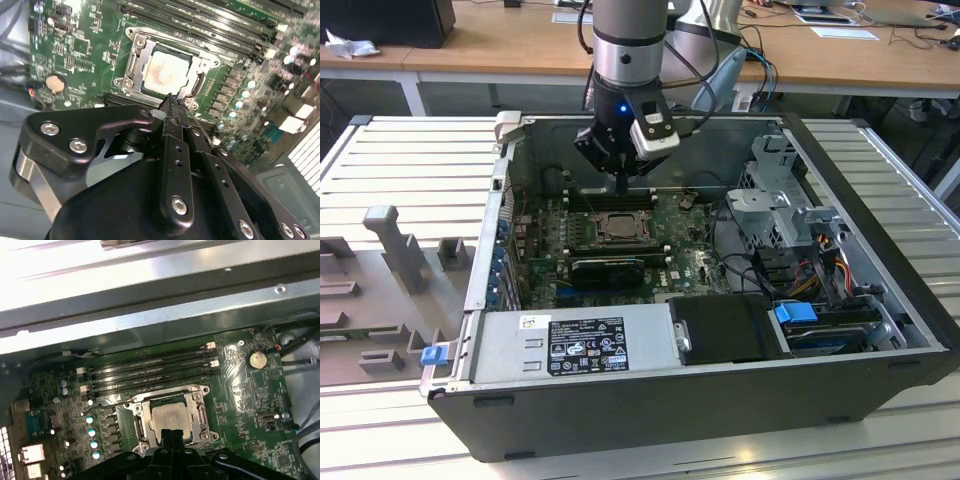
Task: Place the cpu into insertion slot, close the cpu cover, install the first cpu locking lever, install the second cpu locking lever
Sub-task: 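Install the first cpu locking lever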
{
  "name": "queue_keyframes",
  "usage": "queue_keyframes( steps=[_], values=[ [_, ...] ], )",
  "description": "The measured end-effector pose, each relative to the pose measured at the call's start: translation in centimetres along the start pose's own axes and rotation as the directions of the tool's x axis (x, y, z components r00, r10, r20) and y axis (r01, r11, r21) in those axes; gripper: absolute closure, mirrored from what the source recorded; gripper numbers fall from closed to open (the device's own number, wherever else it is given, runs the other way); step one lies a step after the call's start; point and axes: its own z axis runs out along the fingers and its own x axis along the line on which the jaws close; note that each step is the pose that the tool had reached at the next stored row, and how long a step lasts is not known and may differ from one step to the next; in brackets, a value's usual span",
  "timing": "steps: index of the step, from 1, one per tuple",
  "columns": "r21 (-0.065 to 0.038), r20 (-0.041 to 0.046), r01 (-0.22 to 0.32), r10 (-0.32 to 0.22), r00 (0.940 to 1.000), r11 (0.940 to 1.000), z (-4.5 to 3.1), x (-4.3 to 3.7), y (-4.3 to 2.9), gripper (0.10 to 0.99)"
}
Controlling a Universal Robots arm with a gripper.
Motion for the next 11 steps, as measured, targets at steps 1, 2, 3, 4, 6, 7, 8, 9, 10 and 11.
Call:
queue_keyframes(
  steps=[1, 2, 3, 4, 6, 7, 8, 9, 10, 11],
  values=[
    [0.0, -0.0007, 0.019, -0.019, 0.9998, 0.9998, 0.01, 0.0, 0.0, 0.98],
    [0.0, -0.0012, 0.037, -0.037, 0.9993, 0.9993, 0.03, 0.0, 0.0, 0.98],
    [0.0, -0.0022, 0.062, -0.062, 0.9981, 0.9981, 0.03, 0.0, 0.0, 0.98],
    [-0.001, -0.003, 0.082, -0.082, 0.9966, 0.9966, 0.03, 0.0, 0.0, 0.98],
    [-0.007, -0.0058, 0.155, -0.155, 0.9878, 0.9878, 0.06, -0.01, 0.0, 0.98],
    [-0.011, -0.0063, 0.169, -0.169, 0.9856, 0.9856, 0.06, 0.0, 0.0, 0.98],
    [-0.019, -0.0068, 0.18, -0.18, 0.9836, 0.9834, 0.06, 0.0, 0.0, 0.98],
    [-0.037, -0.0068, 0.192, -0.193, 0.9812, 0.9806, 0.07, 0.01, 0.0, 0.98],
    [-0.049, -0.0066, 0.199, -0.2, 0.9798, 0.9787, 0.08, 0.06, -0.01, 0.98],
    [-0.056, -0.0065, 0.203, -0.204, 0.979, 0.9776, 0.1, 0.16, -0.03, 0.98]
  ],
)
